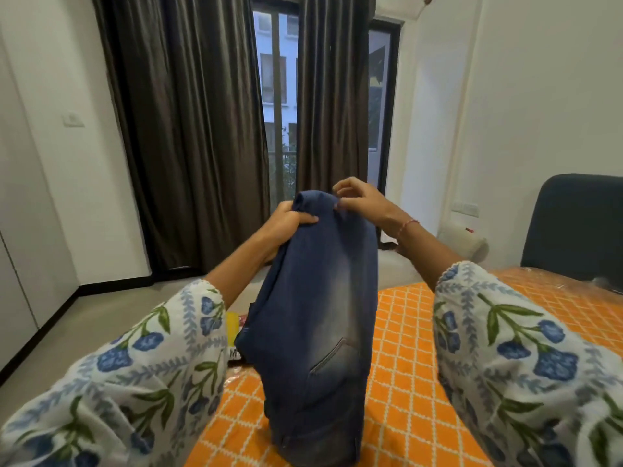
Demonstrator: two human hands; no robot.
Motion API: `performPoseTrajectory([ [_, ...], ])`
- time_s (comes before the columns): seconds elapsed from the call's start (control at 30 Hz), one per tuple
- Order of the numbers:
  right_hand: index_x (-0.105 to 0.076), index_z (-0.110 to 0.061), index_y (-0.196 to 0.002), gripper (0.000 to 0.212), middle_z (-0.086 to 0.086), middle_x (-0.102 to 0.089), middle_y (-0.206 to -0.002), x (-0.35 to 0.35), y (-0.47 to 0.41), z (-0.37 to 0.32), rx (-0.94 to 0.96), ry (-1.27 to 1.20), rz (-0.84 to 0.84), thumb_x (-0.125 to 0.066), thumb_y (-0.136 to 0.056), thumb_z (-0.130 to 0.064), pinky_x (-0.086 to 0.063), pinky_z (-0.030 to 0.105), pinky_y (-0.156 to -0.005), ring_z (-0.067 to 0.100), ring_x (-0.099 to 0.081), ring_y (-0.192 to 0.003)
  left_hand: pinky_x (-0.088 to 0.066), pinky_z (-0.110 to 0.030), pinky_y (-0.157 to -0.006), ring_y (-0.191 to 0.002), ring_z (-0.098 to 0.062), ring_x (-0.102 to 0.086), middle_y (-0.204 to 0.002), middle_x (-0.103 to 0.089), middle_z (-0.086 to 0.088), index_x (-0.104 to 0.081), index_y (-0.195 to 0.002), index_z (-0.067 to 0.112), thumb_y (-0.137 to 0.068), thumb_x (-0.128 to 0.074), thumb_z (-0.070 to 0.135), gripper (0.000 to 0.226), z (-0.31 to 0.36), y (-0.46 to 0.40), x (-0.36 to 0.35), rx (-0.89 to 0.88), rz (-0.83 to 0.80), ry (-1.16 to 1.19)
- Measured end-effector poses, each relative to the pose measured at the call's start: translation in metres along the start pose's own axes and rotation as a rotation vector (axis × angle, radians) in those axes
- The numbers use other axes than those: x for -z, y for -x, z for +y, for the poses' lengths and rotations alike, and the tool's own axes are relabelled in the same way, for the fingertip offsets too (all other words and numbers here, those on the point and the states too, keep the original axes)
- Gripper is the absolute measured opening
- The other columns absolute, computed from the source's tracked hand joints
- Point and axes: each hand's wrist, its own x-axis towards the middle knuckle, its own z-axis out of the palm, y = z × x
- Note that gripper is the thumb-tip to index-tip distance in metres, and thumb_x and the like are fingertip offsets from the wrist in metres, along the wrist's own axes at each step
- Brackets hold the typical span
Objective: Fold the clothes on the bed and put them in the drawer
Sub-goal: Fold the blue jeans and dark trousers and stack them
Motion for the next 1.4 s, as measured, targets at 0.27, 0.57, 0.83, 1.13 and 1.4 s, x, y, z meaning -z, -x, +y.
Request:
performPoseTrajectory([
  [0.27,-0.058,-0.016,-0.122,0.042,0.002,-0.06,-0.121,0.024,0.023,0.061,-0.405,0.221,-0.513,-0.072,-0.082,-0.014,-0.044,0.037,-0.1,0.021,-0.054,-0.113,-0.05,-0.035,-0.083,-0.087,-0.02,-0.063,-0.093,-0.065,-0.006,-0.063,-0.093,0.013,-0.091,-0.056,0.006,0.01,-0.013,0.02,0.002,0.096,-0.093,0.11],
  [0.57,-0.066,-0.011,-0.101,0.02,0.006,-0.064,-0.102,0.032,0.041,0.084,-0.39,-0.031,-0.11,-0.071,-0.083,-0.017,-0.052,0.029,-0.076,0.021,-0.06,-0.094,-0.051,-0.029,-0.075,-0.096,-0.025,-0.063,-0.096,-0.067,-0.006,-0.064,-0.098,0.011,-0.092,-0.058,0.01,0.009,-0.02,0.012,0.031,0.099,-0.05,-0.035],
  [0.83,-0.06,-0.01,-0.123,0.032,0.018,-0.062,-0.117,0.008,-0.015,0.06,-0.222,0.611,0.205,-0.055,-0.095,-0.025,-0.052,0.045,-0.09,0.037,-0.061,-0.103,-0.056,-0.043,-0.083,-0.09,-0.033,-0.067,-0.097,-0.066,-0.017,-0.059,-0.106,-0.001,-0.091,-0.059,0.036,0.04,-0.008,-0.05,0.052,0.404,0.056,-0.728],
  [1.13,-0.063,-0.008,-0.123,0.029,0.015,-0.061,-0.126,0.031,-0.066,0.077,-0.149,0.238,0.434,-0.05,-0.097,-0.013,-0.045,0.038,-0.102,0.034,-0.056,-0.115,-0.056,-0.024,-0.055,-0.078,-0.024,-0.063,-0.094,-0.06,-0.017,-0.061,-0.103,-0.003,-0.094,-0.057,0.01,0.016,-0.044,-0.102,0.033,0.123,0.175,-0.004],
  [1.4,-0.063,-0.015,-0.121,0.029,0.01,-0.065,-0.117,0.016,0.018,0.108,0.09,0.591,0.575,-0.044,-0.099,-0.018,-0.048,0.035,-0.083,0.031,-0.06,-0.103,-0.056,-0.043,-0.079,-0.094,-0.029,-0.066,-0.1,-0.069,-0.019,-0.066,-0.111,0.005,-0.088,-0.066,0.017,0.026,-0.093,-0.053,0.019,-0.071,0.121,-0.394],
])
